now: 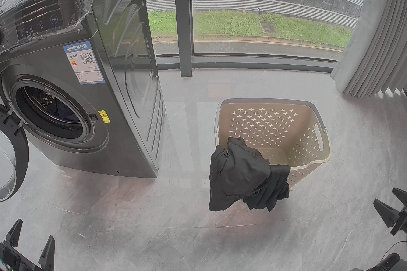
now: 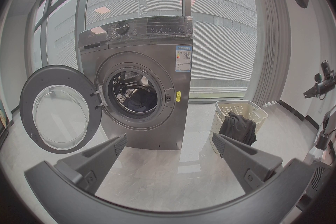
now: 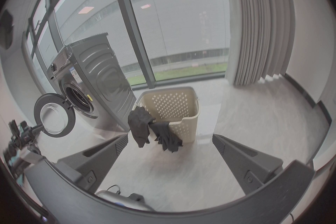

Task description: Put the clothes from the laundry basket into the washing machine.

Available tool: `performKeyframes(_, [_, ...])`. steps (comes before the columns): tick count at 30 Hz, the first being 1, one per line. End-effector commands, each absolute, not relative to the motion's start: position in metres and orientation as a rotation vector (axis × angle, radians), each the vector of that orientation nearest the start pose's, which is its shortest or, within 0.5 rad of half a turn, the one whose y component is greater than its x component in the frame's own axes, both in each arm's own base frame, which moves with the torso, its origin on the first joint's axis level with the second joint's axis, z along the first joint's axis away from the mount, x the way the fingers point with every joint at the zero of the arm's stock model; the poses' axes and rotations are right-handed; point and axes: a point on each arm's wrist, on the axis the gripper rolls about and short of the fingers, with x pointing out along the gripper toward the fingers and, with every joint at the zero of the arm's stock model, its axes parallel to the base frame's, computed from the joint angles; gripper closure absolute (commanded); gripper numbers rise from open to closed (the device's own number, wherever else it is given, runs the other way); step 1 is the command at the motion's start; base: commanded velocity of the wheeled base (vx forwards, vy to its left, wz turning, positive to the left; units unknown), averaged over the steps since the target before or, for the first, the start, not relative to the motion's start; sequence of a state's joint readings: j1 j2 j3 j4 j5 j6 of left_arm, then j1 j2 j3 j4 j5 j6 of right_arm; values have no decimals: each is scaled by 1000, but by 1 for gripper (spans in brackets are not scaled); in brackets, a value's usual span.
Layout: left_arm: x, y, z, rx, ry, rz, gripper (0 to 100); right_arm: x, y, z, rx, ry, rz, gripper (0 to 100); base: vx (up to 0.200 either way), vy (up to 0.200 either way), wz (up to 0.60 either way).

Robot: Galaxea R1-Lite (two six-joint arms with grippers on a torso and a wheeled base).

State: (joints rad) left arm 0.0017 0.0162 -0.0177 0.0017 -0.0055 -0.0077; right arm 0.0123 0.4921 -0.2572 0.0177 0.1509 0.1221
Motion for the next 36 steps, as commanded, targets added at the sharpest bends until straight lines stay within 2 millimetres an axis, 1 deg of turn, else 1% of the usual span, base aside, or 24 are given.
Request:
performKeyframes(1, [-23,0,75,-8,3,-3,0,106,15,134,249,616,246,0,0,0,0])
performKeyframes(6, [-23,0,75,-8,3,-3,0,127,28,123,216,660,308,0,0,0,0])
performKeyframes(11, [-23,0,75,-9,3,-3,0,149,39,116,183,722,301,0,0,0,0])
performKeyframes(18, [-23,0,75,-15,3,-5,0,177,54,96,159,778,321,0,0,0,0])
performKeyframes(24, [-23,0,75,-20,3,-5,0,190,60,87,180,774,324,0,0,0,0])
performKeyframes(30, [-23,0,75,-18,3,-5,0,197,65,82,185,773,332,0,0,-200,0])
performKeyframes(36, [-23,0,75,-17,3,-5,0,210,70,76,189,792,328,0,0,0,0])
